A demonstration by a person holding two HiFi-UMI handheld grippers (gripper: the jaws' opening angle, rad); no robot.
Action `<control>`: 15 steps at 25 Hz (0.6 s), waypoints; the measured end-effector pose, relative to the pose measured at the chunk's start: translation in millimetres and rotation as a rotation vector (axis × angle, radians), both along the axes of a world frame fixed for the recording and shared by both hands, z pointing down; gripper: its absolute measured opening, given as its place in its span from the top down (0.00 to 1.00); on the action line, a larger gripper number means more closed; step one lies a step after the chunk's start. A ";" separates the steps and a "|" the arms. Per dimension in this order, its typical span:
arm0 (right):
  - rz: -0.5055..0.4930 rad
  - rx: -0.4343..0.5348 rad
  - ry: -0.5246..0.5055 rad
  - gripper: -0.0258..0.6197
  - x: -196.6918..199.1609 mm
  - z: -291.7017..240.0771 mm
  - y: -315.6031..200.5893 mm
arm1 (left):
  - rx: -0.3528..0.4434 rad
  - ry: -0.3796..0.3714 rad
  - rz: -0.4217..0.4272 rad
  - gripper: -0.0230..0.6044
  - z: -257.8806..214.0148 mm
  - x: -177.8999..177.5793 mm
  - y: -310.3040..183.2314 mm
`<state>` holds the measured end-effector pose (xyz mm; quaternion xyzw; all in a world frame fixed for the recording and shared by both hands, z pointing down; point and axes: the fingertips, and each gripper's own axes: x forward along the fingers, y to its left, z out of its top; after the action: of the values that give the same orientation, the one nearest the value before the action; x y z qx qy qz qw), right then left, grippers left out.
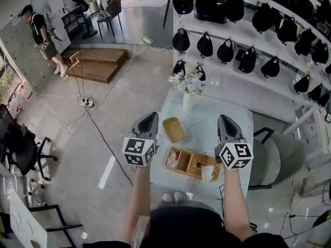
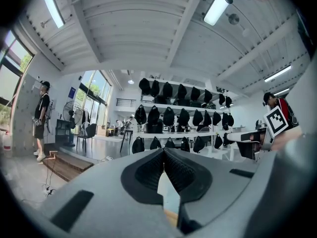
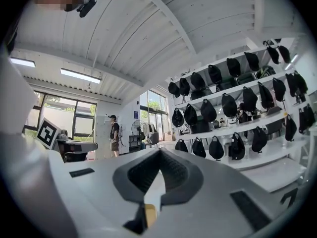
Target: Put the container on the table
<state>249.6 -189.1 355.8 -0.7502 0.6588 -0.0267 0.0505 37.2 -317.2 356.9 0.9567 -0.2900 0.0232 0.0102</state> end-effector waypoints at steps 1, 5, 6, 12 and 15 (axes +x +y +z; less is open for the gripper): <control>-0.001 -0.001 -0.001 0.96 -0.1 1.1 -0.3 | -0.001 0.000 0.000 0.95 0.8 0.0 -0.4; -0.009 -0.005 -0.001 0.96 0.6 3.1 -0.5 | -0.005 0.004 -0.004 0.95 2.2 0.9 -0.7; -0.010 -0.006 -0.001 0.96 1.2 3.0 -0.3 | -0.007 0.004 -0.005 0.95 2.3 1.4 -0.6; -0.013 -0.011 -0.005 0.96 1.4 6.4 -1.4 | -0.016 0.000 -0.004 0.95 8.0 2.3 -1.3; -0.016 -0.013 -0.006 0.96 3.0 6.5 -2.8 | -0.019 -0.001 -0.001 0.95 8.3 5.8 -1.9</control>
<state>252.6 -191.9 362.3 -0.7450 0.6646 -0.0335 0.0475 42.9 -319.1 365.1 0.9563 -0.2904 0.0265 0.0189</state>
